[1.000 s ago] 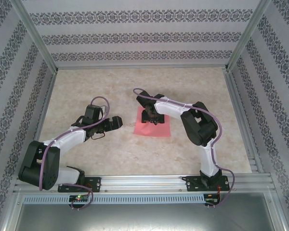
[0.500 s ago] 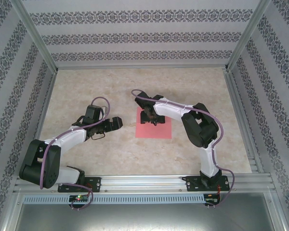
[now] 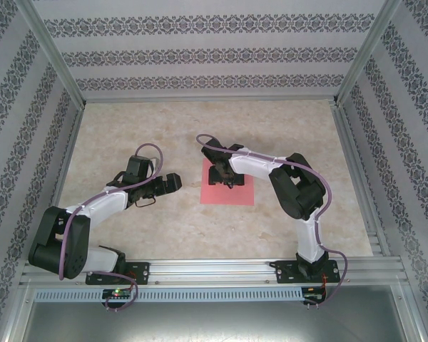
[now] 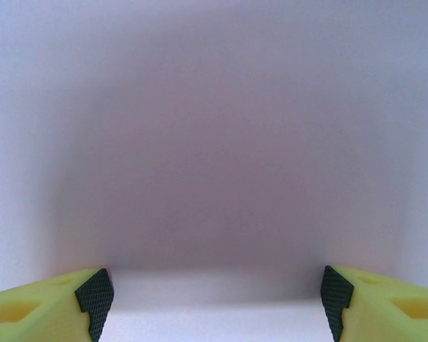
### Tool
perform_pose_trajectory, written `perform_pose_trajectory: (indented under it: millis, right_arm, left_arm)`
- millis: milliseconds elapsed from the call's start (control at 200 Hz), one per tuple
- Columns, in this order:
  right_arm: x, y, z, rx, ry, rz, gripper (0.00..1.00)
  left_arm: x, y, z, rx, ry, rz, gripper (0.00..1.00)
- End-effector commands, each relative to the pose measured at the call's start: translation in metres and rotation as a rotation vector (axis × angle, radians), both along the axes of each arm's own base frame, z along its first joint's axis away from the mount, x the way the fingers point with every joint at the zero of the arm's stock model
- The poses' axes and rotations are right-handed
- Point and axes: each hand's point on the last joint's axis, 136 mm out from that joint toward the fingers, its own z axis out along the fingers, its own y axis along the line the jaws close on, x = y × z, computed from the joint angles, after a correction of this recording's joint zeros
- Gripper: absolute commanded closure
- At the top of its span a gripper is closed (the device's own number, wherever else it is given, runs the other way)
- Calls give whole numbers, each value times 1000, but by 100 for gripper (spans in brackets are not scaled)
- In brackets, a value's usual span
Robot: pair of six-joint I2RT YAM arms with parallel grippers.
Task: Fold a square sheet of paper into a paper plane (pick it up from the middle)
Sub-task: Fold the square sheet of paper in half at the center of the table.
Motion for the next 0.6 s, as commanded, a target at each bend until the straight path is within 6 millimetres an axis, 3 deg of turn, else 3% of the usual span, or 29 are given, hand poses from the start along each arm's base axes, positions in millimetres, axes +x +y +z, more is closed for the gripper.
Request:
perform_pose_trajectory:
  millis: [0, 270, 595]
  right_arm:
    - [-20, -11, -30, -50, 76, -8, 22]
    - [-21, -17, -33, -59, 64, 1, 26]
    - [-12, -12, -17, -32, 27, 14, 33]
  left_arm:
    - [-2, -5, 2, 14, 6, -22, 0]
    - [-2, -6, 0, 17, 12, -28, 0]
    - [-4, -8, -3, 23, 23, -35, 0]
